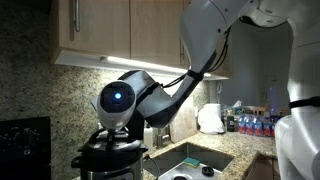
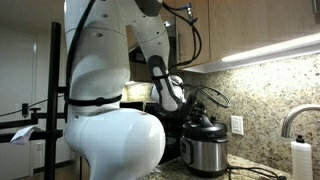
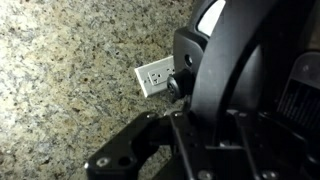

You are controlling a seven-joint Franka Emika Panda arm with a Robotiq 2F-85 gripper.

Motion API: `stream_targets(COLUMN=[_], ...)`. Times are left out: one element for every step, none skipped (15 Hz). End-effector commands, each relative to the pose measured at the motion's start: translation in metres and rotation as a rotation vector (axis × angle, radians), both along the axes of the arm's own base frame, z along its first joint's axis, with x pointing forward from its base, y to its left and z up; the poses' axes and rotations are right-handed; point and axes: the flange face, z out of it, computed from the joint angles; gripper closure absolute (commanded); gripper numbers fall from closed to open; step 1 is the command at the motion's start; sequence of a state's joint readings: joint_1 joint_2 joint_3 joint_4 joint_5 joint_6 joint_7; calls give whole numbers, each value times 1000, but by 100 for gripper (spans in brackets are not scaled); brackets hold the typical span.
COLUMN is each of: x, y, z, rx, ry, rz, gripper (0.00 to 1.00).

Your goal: Close the lid

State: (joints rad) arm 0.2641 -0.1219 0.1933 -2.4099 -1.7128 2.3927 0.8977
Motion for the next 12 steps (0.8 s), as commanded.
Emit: stream_targets(x=[23,24,24,25,25,27,28,30,30,30,29,29], y=[-11,-11,-11,-11,-11,-12,-15,-17,-19,-18,-17,-17], z=[19,20,21,22,22,24,22,21,21,22,23,23], rx=[-42,-39,-37,-36,-39,-41,-45,-47,-49,-48,-49,-51], ry=[-20,-22,-19,-16,-14,-22,-23,-19,-17,-18,-18,-20], rz=[-41,-44,-47,-49,-52,-57,-69,-76,-82,-82,-80,-81], gripper=[98,98,96,67,66,60,55,49,42,36,29,23])
